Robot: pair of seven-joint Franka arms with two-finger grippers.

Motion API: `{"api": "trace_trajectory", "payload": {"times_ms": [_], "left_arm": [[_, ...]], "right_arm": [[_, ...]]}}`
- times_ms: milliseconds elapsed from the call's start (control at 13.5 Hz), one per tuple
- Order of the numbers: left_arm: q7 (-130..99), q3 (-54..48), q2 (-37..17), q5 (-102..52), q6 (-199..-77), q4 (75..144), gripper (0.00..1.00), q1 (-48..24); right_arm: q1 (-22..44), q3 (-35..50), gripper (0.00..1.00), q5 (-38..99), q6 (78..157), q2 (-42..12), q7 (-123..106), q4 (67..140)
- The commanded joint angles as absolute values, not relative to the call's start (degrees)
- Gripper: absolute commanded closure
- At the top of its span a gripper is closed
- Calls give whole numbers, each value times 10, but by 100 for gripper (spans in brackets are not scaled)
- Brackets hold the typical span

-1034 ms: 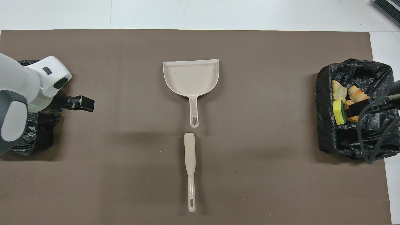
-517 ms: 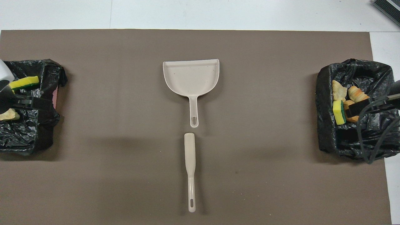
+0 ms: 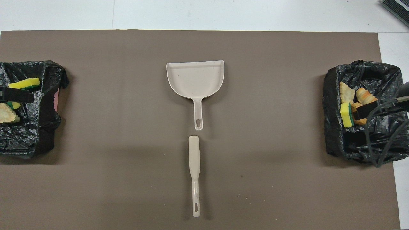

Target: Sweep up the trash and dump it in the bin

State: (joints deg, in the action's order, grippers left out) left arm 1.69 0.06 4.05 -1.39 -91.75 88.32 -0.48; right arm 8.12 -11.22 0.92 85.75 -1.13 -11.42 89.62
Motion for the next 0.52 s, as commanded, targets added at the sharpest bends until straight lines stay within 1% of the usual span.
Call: {"api": "trace_trajectory", "payload": {"times_ms": [0,148,369,443], "left_arm": [[-25,-17,46,-24,-882,867,0,-9],[-18,-15,75,-25,-872,898,0,-9],[-20,-24,70,-21,-837,878,0,-9],[-18,-25,75,-24,-837,884,0,-9]], "right_arm": [[80,-111,0,11,848,-11,-109,891],[80,-111,0,11,848,-11,-109,891],[80,-111,0,11,848,-11,-109,891],[80,-111,0,11,848,-11,-109,891]]}}
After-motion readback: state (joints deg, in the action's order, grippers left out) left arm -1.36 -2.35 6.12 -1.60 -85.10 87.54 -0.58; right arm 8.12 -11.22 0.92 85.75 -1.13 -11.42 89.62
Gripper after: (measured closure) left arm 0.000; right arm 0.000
